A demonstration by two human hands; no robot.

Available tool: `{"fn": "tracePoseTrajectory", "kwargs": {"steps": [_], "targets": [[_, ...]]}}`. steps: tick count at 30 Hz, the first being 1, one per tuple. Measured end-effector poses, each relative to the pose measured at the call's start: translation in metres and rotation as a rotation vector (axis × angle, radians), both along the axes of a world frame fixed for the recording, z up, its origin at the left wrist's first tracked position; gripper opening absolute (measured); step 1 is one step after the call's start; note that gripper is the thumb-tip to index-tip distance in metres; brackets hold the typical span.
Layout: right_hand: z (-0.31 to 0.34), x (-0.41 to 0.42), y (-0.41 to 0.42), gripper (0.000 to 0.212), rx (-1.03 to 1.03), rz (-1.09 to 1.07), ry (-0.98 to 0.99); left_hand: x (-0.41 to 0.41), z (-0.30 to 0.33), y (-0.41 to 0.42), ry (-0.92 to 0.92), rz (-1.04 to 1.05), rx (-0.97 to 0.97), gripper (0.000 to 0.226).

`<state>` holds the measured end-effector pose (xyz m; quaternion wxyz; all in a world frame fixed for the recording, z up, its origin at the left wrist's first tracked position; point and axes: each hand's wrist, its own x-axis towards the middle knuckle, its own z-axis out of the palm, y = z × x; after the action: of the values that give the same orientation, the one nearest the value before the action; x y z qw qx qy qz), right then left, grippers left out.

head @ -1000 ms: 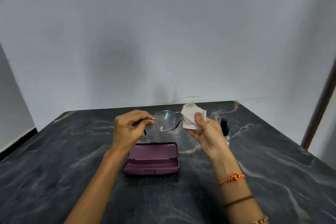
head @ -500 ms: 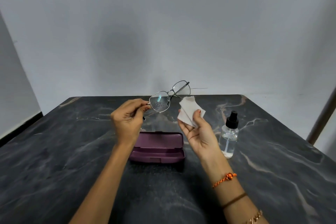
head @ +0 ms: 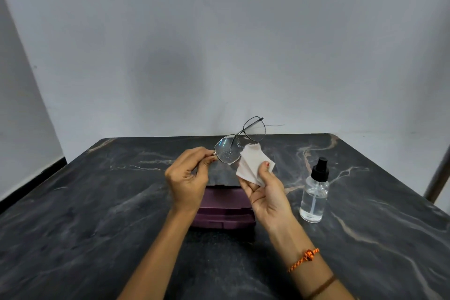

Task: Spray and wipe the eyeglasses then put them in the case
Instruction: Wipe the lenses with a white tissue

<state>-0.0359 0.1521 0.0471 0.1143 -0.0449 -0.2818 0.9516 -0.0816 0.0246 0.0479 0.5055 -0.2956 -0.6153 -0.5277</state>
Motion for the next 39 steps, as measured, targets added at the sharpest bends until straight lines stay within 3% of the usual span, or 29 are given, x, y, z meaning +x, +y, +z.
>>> {"fn": "tracePoseTrajectory", "kwargs": {"steps": [13,17,20,23,27,31,33,36,39], "targets": [[-0.002,0.001,-0.008,0.023,-0.019,0.056,0.05,0.009,-0.004,0.006,-0.013,0.016,-0.151,0.009],[-0.003,0.0,-0.009,0.023,0.06,0.059,0.069,0.007,-0.006,0.009,0.038,-0.006,-0.208,0.005],[0.001,0.001,-0.006,0.022,0.004,0.065,0.062,0.004,-0.007,0.009,0.093,-0.034,-0.272,0.003],[0.007,0.001,-0.008,0.03,-0.104,0.116,0.067,0.002,-0.01,0.009,0.134,-0.025,-0.341,0.01],[0.008,0.003,-0.013,0.059,-0.161,0.141,0.092,0.004,-0.006,0.007,0.139,0.008,-0.362,0.017],[0.009,0.008,-0.004,0.025,0.021,0.123,0.022,0.01,0.001,0.006,0.122,0.008,-0.354,0.019],[0.01,0.009,0.001,0.02,0.087,0.107,-0.019,0.011,0.001,0.007,0.11,-0.012,-0.346,0.019],[0.01,0.011,0.001,0.012,-0.062,0.123,-0.004,0.01,-0.001,0.008,0.076,-0.033,-0.376,0.012],[0.008,0.008,-0.004,0.024,-0.213,0.122,0.055,0.009,-0.003,0.005,0.075,-0.033,-0.399,0.007]]}}
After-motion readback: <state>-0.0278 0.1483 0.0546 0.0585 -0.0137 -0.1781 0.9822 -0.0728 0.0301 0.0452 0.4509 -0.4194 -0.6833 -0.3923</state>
